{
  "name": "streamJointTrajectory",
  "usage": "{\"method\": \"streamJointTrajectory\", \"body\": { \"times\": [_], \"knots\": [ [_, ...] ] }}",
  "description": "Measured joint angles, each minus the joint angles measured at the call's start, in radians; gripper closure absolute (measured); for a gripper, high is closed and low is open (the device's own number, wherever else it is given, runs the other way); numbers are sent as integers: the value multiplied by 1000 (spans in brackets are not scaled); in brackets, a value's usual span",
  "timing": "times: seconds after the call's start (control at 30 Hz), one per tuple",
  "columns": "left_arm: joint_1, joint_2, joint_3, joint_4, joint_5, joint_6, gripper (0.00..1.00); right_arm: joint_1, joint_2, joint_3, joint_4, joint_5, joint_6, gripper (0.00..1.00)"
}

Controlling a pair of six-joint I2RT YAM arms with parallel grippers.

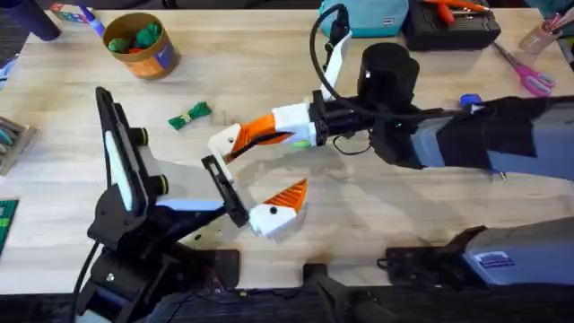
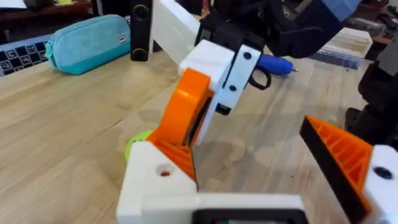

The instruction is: Pick up the gripper from the table and insert it into the empty holder that is missing its gripper. Then pick up a screw, insert it into the mounting hole, and use the screwdriver to tighten it. Finally, clean up the table by picking up the vegetable and placing it into the bucket.

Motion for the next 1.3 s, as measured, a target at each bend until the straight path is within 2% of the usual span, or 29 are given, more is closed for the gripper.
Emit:
{"method": "streamJointTrajectory", "body": {
  "times": [0.73, 0.77, 0.83, 0.93, 1.13, 1.3],
  "knots": [
    [0, 0, 0, 0, 0, 0, 14, 0, 0, 0, 0, 0, 0, 990],
    [0, 0, 0, 0, 0, 0, 14, 0, 0, 0, -1, 0, 2, 971],
    [-2, 0, 0, 1, 19, 2, 14, 7, 2, 1, -4, 9, 0, 770],
    [-6, 0, 1, 0, 29, 5, 14, 22, 15, 3, -8, 23, -2, 604],
    [-6, 0, 1, 0, 28, 11, 14, 22, 22, 3, -18, 35, -5, 433],
    [-6, 0, 1, 0, 26, 17, 14, 22, 24, 3, -19, 37, -5, 391]
  ]
}}
